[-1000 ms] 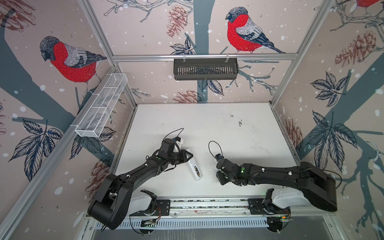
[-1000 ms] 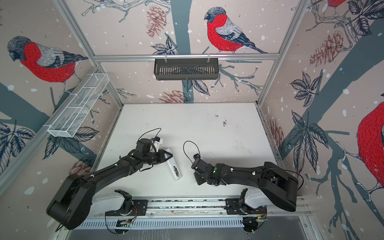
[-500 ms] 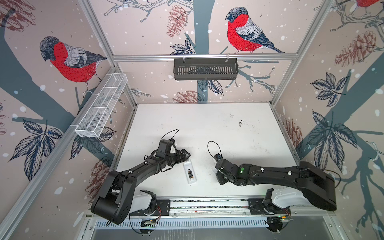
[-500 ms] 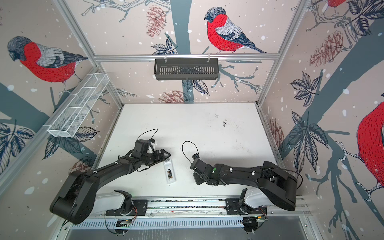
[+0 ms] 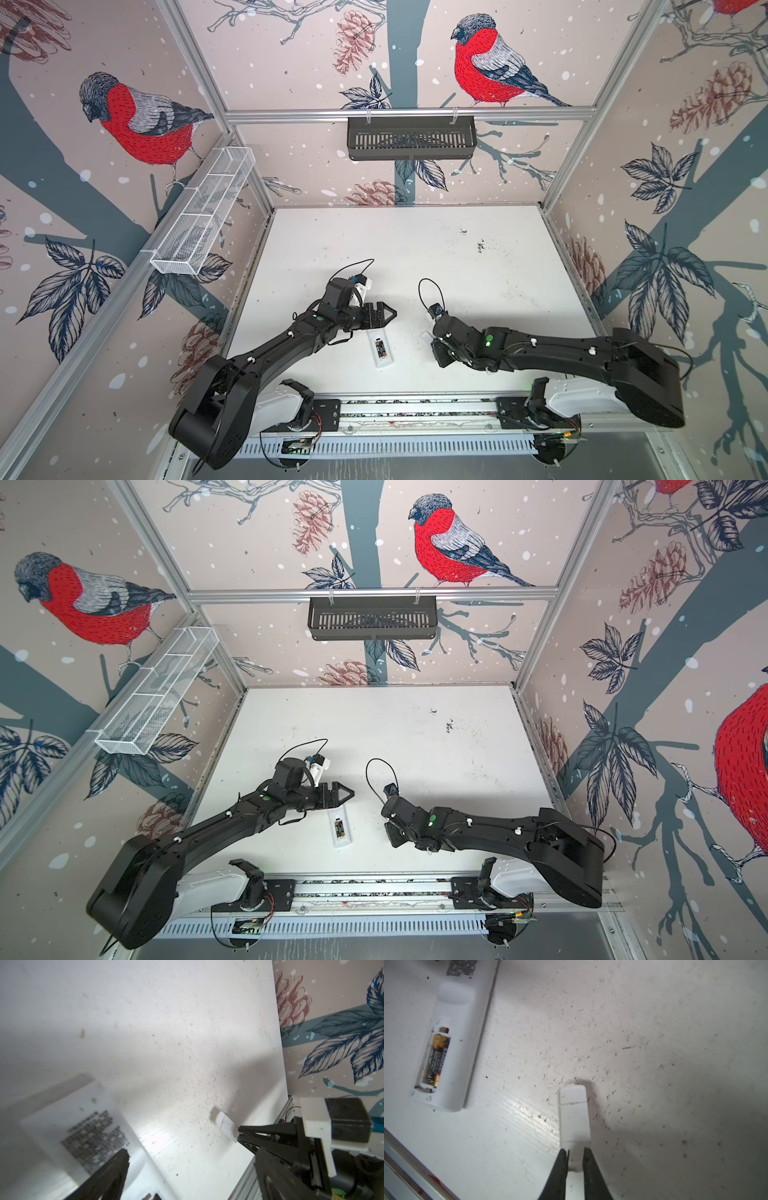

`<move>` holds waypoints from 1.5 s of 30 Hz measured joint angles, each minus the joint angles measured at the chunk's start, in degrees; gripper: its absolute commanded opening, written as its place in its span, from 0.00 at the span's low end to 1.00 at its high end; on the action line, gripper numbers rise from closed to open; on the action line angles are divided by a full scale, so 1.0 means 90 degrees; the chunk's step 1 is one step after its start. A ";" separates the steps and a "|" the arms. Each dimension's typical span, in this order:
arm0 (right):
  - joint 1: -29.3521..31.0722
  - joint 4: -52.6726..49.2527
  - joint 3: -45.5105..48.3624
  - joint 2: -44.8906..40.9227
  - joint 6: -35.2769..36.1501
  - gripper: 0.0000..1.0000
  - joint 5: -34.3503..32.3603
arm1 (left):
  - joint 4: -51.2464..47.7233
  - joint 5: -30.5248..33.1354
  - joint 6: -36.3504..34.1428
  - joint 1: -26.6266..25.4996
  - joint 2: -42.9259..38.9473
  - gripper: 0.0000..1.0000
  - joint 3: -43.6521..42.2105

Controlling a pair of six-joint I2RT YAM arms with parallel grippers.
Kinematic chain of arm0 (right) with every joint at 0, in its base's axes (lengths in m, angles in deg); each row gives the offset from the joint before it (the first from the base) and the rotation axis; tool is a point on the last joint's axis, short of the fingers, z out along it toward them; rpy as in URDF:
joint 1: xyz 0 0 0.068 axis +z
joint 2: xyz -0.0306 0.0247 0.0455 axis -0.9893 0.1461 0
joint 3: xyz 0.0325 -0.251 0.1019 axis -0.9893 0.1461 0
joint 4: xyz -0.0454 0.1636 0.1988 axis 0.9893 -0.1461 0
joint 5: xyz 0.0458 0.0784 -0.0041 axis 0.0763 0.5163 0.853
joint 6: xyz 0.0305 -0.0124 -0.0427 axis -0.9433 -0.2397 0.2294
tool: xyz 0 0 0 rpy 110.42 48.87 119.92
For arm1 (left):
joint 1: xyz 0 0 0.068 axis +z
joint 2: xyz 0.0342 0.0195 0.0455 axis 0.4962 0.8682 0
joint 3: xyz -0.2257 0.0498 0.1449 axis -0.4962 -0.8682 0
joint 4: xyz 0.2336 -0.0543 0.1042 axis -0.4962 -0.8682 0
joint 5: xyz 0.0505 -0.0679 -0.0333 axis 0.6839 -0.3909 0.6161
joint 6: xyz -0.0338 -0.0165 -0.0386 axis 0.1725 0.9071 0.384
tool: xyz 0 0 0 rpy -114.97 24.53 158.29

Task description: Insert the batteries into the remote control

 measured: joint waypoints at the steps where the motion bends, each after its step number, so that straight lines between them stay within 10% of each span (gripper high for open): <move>1: 0.0000 -0.0002 -0.0002 -0.0051 0.0012 0.17 -0.0002 | 0.0039 -0.0051 0.0000 -0.0124 0.0044 0.92 0.0017; 17: 0.0129 0.0338 0.0121 -0.1416 0.0316 0.17 -0.0104 | 0.1894 -0.0988 0.0721 -0.1069 0.0959 0.68 0.0138; 35: 0.0539 0.0546 0.0216 -0.1885 0.0469 0.20 -0.0619 | 0.3249 -0.1549 0.1617 -0.1127 0.1234 0.05 0.0138; 45: 0.0294 0.0554 0.0437 -0.2261 0.0277 0.75 -0.0663 | 0.2300 -0.0685 0.1018 -0.1158 0.1117 0.00 0.0571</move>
